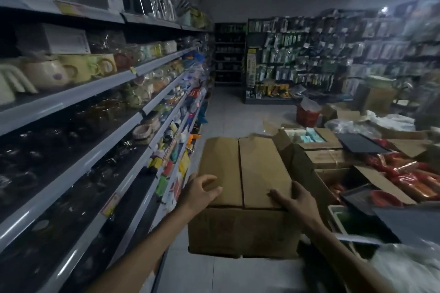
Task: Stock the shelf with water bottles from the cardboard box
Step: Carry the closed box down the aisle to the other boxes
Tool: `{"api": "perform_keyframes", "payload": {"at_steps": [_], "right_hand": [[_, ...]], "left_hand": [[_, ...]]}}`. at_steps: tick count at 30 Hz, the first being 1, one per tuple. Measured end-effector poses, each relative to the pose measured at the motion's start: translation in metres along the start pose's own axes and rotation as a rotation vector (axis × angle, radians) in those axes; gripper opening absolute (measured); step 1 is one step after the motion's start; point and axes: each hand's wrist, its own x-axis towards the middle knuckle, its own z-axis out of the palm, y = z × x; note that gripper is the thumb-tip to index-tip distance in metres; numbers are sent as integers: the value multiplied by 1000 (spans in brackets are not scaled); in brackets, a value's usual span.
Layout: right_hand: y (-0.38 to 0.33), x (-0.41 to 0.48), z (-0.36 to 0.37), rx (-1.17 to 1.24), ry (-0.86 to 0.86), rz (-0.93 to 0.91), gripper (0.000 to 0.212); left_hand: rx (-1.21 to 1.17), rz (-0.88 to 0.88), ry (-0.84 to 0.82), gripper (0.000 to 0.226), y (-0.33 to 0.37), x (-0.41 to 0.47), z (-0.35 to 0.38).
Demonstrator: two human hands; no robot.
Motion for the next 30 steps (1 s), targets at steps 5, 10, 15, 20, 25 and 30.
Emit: {"api": "perform_keyframes", "payload": {"at_steps": [5,10,15,20,25,30], "right_hand": [[5,123,6,31,-23,12,54],[13,232,20,72,-68,24,49],[30,350,52,33,-82,36,54],[37,487,89,-10,-81,84,73],[40,618,116,-25,-89,118,72],[51,728,134,11,-70,160,81]], "left_hand": [[38,-17,17,43,-2,110,17],[46,-6,19,38,-13,218,32],[29,1,-5,44,-48,337,55],[4,0,-16,45,-86,476,68],[11,-6,-49,45,-103,609,69],[18,23,-82,43,-109,734,77]]}}
